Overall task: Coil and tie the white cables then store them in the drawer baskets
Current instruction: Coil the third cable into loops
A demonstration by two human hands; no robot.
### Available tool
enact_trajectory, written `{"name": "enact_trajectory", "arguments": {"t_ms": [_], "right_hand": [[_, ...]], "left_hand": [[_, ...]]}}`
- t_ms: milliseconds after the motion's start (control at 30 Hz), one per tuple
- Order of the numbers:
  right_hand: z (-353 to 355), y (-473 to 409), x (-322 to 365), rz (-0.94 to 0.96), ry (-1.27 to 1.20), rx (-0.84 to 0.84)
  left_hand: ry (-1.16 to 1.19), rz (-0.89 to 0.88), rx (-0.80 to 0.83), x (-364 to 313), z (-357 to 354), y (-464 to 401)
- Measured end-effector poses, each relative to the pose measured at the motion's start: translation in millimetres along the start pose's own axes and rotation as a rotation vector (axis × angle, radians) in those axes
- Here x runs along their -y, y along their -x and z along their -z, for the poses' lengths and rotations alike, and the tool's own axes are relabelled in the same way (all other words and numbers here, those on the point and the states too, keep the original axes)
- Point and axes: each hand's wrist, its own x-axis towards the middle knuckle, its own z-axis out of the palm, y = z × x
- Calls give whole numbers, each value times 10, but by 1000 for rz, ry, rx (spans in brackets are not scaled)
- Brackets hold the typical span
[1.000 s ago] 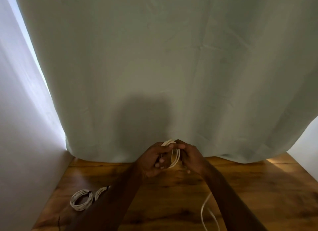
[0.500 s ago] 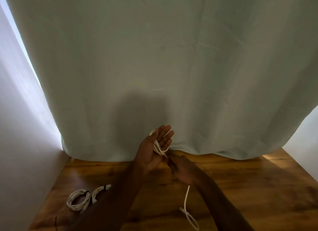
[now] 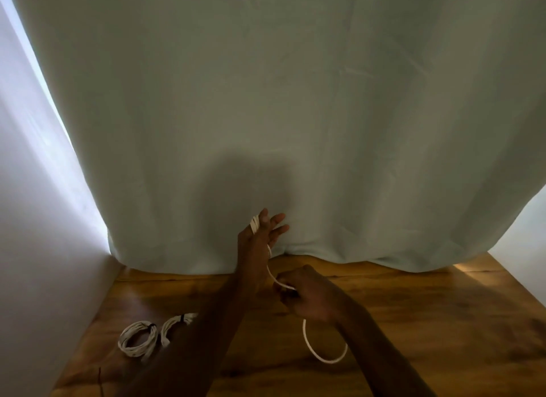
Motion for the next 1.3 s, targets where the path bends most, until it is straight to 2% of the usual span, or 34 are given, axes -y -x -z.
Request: {"name": "enact_trajectory", "arguments": {"t_ms": [167,200,267,367,500,600,800,933,1100,1200,1300], "right_hand": [[256,-44,124,51,-60,-94],[309,-45,138,42,-100,-122],[399,-48,139,37,-173,-170],[489,-44,123,36,-245,-207],[443,-1,108,13,-333,-215],[362,13,76,-24,-370,-224],[144,63,132,-184,-651,-164],[69,100,241,-226,-825,-102],[125,142,224,-275,-890,1],[156,191,199,-233,-932,59],[90,175,208,-238,-925,23]], "left_hand": [[-460,-60,165,125,136,60],[-483,-54,219,148,188,86],[-453,-22,347,169,256,158],[-553,100,429,118,308,265],[-391,394,710,16,389,307],[-337,437,793,-76,452,319],[-351,444,827,-152,519,332],[-249,507,823,-144,556,364],[-243,496,790,-154,560,403],[-202,493,742,-149,589,378],[-213,485,726,-137,609,332]]}}
